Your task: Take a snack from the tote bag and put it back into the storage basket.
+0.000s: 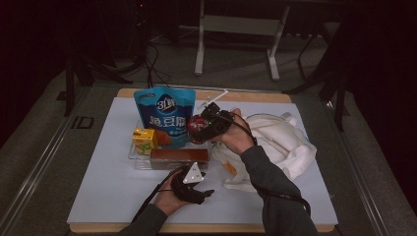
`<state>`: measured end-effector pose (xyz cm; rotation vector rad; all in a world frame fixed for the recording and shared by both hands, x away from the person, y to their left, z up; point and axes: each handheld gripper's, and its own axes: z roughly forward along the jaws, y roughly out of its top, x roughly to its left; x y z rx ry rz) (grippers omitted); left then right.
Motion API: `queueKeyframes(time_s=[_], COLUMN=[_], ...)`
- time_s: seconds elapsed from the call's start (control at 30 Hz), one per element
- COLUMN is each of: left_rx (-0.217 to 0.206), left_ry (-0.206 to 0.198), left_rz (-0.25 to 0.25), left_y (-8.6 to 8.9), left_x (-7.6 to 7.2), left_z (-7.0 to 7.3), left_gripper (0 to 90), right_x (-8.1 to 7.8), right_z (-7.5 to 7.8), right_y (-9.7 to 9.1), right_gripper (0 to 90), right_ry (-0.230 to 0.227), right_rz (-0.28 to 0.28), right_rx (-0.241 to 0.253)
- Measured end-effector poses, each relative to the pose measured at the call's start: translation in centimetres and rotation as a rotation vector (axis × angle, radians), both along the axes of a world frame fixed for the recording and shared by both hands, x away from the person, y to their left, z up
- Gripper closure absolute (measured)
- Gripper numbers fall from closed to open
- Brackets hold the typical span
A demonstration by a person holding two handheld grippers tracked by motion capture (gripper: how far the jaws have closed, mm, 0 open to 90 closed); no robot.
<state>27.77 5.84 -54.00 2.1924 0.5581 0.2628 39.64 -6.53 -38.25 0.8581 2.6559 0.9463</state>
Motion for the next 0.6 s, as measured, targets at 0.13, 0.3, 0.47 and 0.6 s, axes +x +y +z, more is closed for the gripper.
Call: queueKeyframes(time_s=[0.13,0.3,0.47,0.6], left_rx=[0.003,-0.001,-0.002,-0.003], left_ry=[-0.001,-0.001,0.002,0.002], left_rz=[-0.001,0.000,-0.001,-0.001], left_y=[0.0,0.0,0.0,0.0], left_x=[0.0,0.0,0.0,0.0], left_z=[0.0,0.0,0.0,0.0], left_gripper=[32.4,32.5,32.4,32.4], right_x=[0.2,0.4,0.7,0.9], right_z=[-0.3,-0.8,-1.5,-1.9], right_y=[0.2,0.2,0.1,0.1], right_gripper=[25.4,25.4,25.4,25.4], right_ry=[0.008,0.015,0.026,0.034], right_rz=[-0.012,-0.019,-0.031,-0.039], right_rx=[0.005,0.001,0.000,0.001])
